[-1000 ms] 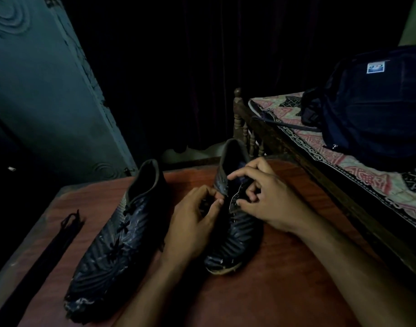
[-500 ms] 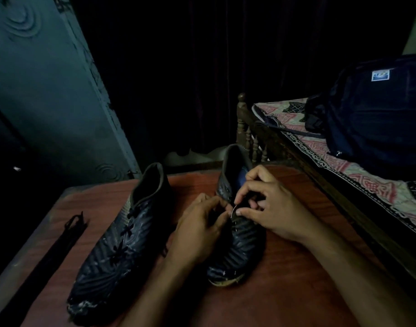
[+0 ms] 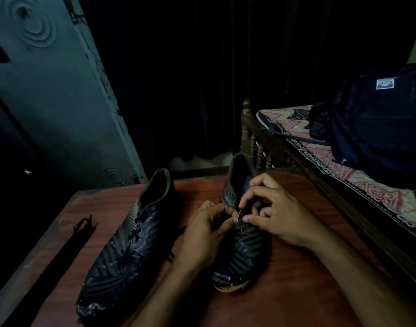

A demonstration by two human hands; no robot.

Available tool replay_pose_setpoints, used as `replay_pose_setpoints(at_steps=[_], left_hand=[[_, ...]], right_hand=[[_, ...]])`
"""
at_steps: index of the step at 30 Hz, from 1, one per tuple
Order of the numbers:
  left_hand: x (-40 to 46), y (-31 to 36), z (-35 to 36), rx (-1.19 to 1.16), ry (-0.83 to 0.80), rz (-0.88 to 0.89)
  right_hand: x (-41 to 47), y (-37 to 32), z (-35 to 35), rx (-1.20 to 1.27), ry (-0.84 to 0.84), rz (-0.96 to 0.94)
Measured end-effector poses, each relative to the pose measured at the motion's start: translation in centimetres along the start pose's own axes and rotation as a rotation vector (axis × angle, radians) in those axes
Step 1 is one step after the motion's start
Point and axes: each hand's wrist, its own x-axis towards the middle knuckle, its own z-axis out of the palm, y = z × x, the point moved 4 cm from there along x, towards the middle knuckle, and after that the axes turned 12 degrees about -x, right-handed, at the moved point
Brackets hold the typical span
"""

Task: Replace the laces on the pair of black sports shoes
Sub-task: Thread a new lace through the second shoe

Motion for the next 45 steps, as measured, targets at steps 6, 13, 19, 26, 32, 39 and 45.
replay_pose_setpoints(at_steps=[6,13,19,26,32,39,45], left_hand=[[0.2,0.0,0.1,-0.006,-0.031,-0.028],[0.1,-0.2,-0.1,-0.036,0.035,-0.061],[0.0,-0.2,0.0,0.028,0.119,-0.037],[0.0,-0.2,0.3,0.049,0.153,-0.035],[-0.1,-0.1,0.4,0.058,0.151,-0.024],[0.1,0.2,0.4,0.097,0.011,-0.071],[0.0,-0.2,0.7,0.064,0.067,-0.086]], right_hand=[[0.1,0.1,0.1,0.018,0.018,0.001],[0.2,0.2,0.3,0.049,0.070,-0.046],[0.3,1.4,0.7,0.199,0.139,-0.006],[0.4,2.3,1.0,0.311,0.050,0.073],[0.4,1.7,1.2,0.281,0.019,0.036],[0.3,1.9,1.1,0.290,-0.012,0.047],[0.3,1.5,1.1,0.248,-0.006,0.039]])
